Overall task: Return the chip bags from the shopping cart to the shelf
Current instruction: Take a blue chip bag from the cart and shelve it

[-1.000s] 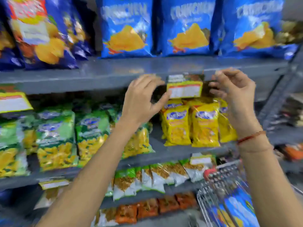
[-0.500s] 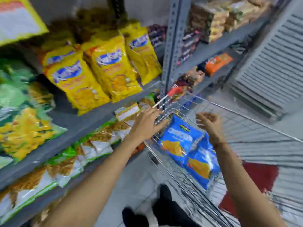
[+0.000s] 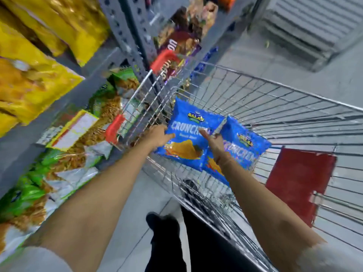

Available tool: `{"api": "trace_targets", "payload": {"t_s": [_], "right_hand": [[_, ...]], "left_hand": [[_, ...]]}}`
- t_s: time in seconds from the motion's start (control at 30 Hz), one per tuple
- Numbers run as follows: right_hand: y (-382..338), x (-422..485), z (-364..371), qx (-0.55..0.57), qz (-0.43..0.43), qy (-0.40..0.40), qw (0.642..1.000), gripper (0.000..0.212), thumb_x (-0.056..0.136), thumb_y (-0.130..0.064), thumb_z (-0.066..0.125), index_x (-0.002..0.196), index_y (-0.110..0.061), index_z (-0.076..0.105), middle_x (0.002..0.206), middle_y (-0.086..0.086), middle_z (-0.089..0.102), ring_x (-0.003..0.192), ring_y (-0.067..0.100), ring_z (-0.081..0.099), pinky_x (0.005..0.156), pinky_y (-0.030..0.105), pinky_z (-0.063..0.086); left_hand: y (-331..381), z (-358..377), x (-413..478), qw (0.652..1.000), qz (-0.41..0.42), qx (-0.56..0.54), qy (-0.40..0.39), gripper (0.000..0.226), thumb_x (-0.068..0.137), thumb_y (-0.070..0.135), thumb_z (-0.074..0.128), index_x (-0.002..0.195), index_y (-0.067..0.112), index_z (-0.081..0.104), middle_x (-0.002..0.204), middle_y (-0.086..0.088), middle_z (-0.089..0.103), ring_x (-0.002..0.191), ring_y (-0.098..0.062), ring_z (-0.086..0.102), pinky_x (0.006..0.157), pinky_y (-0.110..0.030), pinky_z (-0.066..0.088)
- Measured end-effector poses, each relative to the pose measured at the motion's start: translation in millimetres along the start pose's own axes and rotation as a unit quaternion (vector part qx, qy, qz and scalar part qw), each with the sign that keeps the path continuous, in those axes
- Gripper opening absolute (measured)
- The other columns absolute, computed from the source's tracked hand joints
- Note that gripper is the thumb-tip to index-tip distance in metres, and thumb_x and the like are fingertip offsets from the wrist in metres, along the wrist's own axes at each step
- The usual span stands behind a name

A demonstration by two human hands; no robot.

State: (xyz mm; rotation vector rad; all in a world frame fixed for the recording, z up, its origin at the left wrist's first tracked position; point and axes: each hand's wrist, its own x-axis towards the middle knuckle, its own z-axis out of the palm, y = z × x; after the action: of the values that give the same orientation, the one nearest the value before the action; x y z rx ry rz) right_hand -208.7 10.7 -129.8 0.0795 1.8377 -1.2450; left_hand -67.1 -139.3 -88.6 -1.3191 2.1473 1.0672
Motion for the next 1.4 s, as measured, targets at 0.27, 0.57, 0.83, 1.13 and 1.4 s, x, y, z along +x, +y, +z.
{"api": "trace_targets", "payload": {"t_s": [0.27,0.57,0.83,1.13,1.4], "right_hand": [[29,57,11,0.007,0.076,0.003,0.997,0.094,0.065,-0.049,0.083,0.140,-0.015,0.038,0.138,0.006,0.053,0.123,0.029,0.054,0.108,0.046,0.043],[22,64,18,0.048,0.057,0.009,0.997,0.072,0.069,-0.040,0.083,0.127,-0.015,0.048,0.125,0.006,0.063,0.117,0.030,0.060,0.103,0.046,0.047],[-5,28,19,0.011,-0.008,0.014,1.000,0.097,0.046,-0.070,0.082,0.123,-0.014,0.059,0.117,0.001,0.070,0.105,0.020,0.067,0.096,0.043,0.053],[-103,-66,15,0.055,-0.168,0.013,0.984,0.060,0.060,-0.052,0.086,0.105,-0.016,0.069,0.103,0.001,0.076,0.094,0.019,0.073,0.086,0.046,0.058],[-232,-192,10,0.129,-0.353,0.001,0.927,0.044,0.067,-0.033,0.086,0.102,-0.011,0.070,0.096,0.001,0.076,0.085,0.013,0.074,0.074,0.032,0.057]], "left_hand": [[-8,41,79,0.985,-0.090,-0.145,-0.009,0.080,0.085,0.057,0.052,0.143,0.011,0.024,0.144,-0.014,0.042,0.125,-0.034,0.046,0.101,-0.042,0.038],[-26,44,89,0.922,-0.147,-0.332,-0.131,0.089,0.051,0.081,0.064,0.119,0.023,0.058,0.113,-0.001,0.069,0.094,-0.021,0.067,0.086,-0.036,0.052],[4,8,27,0.899,-0.108,-0.409,-0.118,0.047,0.073,0.060,0.062,0.104,0.025,0.066,0.102,-0.003,0.072,0.089,-0.022,0.069,0.081,-0.036,0.053],[40,-74,-67,0.917,0.002,-0.400,-0.001,0.051,0.071,0.061,0.067,0.100,0.019,0.067,0.102,0.000,0.072,0.085,-0.018,0.069,0.076,-0.030,0.054],[96,-178,-180,0.885,0.225,-0.361,0.188,0.048,0.070,0.067,0.062,0.084,0.021,0.061,0.091,-0.002,0.067,0.083,-0.017,0.062,0.082,-0.040,0.049]]}}
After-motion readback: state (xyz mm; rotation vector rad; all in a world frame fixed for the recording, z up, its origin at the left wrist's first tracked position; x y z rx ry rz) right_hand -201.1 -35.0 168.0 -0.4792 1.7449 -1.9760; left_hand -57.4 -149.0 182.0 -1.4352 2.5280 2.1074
